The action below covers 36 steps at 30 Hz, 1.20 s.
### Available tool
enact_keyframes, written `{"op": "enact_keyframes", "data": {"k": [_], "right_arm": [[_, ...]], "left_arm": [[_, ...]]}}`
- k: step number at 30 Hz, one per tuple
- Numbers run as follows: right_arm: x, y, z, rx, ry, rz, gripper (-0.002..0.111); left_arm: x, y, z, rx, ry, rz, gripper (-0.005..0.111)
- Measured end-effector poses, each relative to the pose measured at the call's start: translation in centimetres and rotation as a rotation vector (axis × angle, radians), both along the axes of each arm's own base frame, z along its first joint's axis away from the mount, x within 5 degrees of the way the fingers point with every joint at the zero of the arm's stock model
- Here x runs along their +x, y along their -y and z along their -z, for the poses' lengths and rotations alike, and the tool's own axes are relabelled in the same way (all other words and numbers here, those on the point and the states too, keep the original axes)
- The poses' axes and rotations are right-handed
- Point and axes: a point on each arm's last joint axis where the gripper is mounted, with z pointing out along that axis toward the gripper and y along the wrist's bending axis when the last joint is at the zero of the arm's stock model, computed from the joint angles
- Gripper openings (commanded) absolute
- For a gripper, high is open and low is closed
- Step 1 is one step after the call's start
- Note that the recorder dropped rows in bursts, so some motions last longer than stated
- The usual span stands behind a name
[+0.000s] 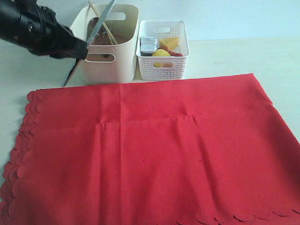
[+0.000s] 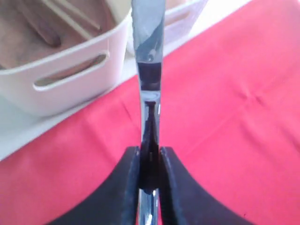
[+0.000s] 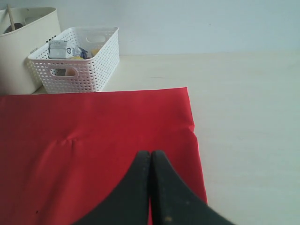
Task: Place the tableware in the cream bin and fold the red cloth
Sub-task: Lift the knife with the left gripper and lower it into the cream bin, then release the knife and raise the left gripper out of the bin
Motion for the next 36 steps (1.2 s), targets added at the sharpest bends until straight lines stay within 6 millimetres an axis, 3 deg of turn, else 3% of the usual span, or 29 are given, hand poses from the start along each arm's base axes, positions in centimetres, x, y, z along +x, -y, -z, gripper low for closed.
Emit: {"op": "enact_keyframes", "data": {"k": [7,12,17,19,22,26,29,33,36], "right_arm": [[0.0,0.0,0.0,0.000,0.000,0.000,0.000],[0.0,0.0,0.0,0.000,0.000,0.000,0.000],[0.0,0.0,0.0,0.000,0.000,0.000,0.000],[0.0,0.0,0.0,0.000,0.000,0.000,0.000],[0.0,0.0,0.0,0.000,0.000,0.000,0.000],[0.0,0.0,0.0,0.000,0.000,0.000,0.000],[0.0,0.0,0.0,0.000,0.000,0.000,0.000],[0.0,0.0,0.0,0.000,0.000,0.000,0.000],[0.0,0.0,0.0,0.000,0.000,0.000,0.000]], "left_arm": [[2.5,-0.3,-4.4,-0.185,0.152,-0.143,0.000],[5.5,-0.4,-4.8,-0.275,0.213,-0.258,0.000],[9.2,0.6,-2.8,-0.300,0.193,-0.287,0.000],[11.5,1.1,-1.3,-0.308,0.193,-0.315,0.000],[15.0,1.9,1.7,-0.329,0.173,-0.363,0.000],[18.9,2.9,7.5,-0.323,0.128,-0.404,0.000],[19.9,3.2,10.0,-0.308,0.102,-0.406,0.000],[20.1,3.2,10.0,-0.300,0.111,-0.396,0.001],[20.0,3.3,10.1,-0.292,0.103,-0.376,0.012]]}}
